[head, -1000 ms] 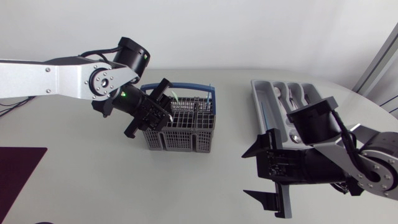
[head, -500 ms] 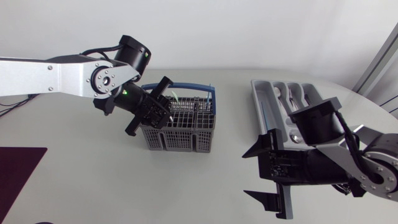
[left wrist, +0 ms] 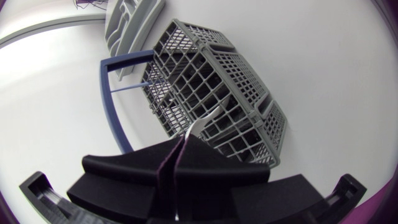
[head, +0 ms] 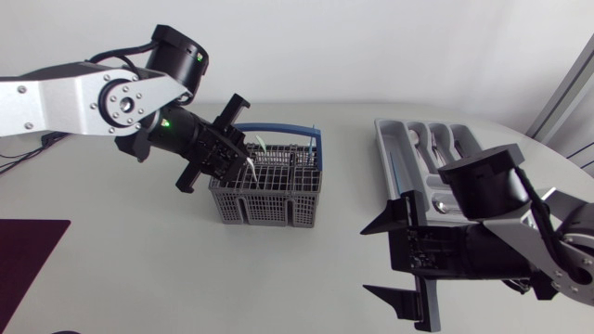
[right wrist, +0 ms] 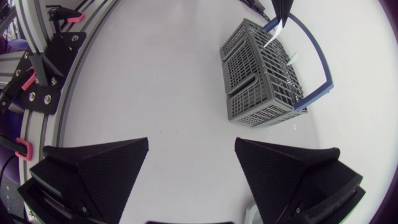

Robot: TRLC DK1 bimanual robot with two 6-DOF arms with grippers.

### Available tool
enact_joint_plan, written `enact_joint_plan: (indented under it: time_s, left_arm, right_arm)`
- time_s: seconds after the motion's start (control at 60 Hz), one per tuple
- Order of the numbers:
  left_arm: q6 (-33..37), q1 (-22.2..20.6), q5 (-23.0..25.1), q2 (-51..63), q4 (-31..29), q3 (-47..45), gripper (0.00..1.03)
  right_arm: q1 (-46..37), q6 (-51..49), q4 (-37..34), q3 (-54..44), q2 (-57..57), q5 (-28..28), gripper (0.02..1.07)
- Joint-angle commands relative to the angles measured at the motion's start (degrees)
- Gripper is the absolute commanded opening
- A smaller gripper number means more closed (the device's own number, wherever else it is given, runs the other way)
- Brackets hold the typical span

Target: Unload the cutlery basket into the drawer organizer.

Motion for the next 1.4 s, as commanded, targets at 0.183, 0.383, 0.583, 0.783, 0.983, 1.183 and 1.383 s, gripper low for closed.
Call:
enact_joint_plan:
  time_s: [0.183,0.383,0.583,0.783,0.983,1.183,1.383]
  left_arm:
    - [1.7,-0.04,-0.54,-8.76,-4.66,0.83,0.18]
    - [1.62,0.23,-0.54,-14.47,-7.82,0.65,0.18]
    - [-3.57,-1.09,-0.27,-19.3,-11.25,1.97,0.18]
    - [-25.89,-6.63,-0.18,-20.97,-13.88,3.11,0.18]
    - [-53.84,-13.4,-0.18,-17.98,-15.55,5.22,0.19]
    - [-74.41,-13.31,3.95,-10.25,-17.31,9.35,0.19]
    - [-88.82,-12.25,12.03,-3.31,-18.01,12.43,0.19]
  right_arm:
    - [5.78,4.94,-1.77,-0.9,-3.12,4.2,1.02]
    - [11.23,8.72,-3.26,-1.07,-6.46,8.34,1.02]
    - [14.13,13.73,-2.12,-0.99,-8.39,11.76,1.02]
    - [14.66,18.39,2.36,-3.09,-10.76,16.95,1.02]
    - [14.74,21.82,4.91,-4.33,-13.23,20.99,1.02]
    - [15.1,23.66,10.27,-7.14,-14.98,24.86,1.02]
    - [15.36,24.45,16.07,-8.19,-14.98,27.94,1.02]
